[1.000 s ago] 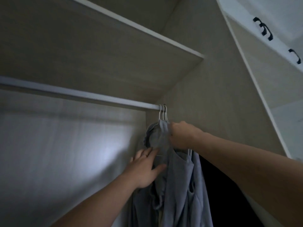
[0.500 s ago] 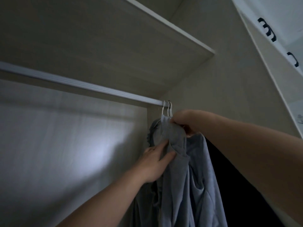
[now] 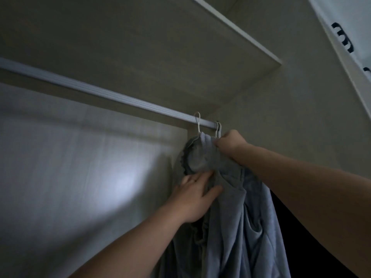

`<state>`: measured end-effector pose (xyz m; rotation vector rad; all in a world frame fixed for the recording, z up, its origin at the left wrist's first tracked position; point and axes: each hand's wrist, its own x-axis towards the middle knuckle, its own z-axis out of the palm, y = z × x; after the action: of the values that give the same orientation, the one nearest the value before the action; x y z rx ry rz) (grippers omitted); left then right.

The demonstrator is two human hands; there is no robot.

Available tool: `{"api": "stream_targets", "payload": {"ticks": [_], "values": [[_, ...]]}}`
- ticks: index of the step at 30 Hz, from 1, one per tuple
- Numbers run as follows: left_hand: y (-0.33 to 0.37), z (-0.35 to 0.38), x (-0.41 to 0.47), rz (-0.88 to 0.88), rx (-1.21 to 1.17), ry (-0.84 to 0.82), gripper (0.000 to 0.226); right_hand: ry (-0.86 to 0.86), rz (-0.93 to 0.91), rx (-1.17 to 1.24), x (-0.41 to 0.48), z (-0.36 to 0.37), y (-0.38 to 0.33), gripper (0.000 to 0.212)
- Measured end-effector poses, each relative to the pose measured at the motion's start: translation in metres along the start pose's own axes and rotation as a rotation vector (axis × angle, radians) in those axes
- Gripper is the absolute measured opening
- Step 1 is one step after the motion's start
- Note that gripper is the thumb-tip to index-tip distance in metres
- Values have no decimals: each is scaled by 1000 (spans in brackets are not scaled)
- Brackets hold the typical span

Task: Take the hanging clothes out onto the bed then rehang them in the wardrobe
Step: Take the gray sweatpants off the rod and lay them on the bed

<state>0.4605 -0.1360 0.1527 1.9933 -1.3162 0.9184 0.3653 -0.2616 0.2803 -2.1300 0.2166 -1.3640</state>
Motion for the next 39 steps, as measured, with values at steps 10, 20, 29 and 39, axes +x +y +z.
{"api": "stream_targets", "payload": {"ticks": [10,20,29,39], "values": [[13,-16,2,132,68,468,69,79,-144,-324,-24,-43,-27,26],[46,-46,-21,-3,101,585,65,168,-340,-456,-49,-93,-35,36],[130,-61,-21,-146,-138,743,53,287,-644,-944,-120,-249,-9,34],[346,-8,-23,147,-403,712,48,397,-553,-1187,-222,-479,20,28]]}}
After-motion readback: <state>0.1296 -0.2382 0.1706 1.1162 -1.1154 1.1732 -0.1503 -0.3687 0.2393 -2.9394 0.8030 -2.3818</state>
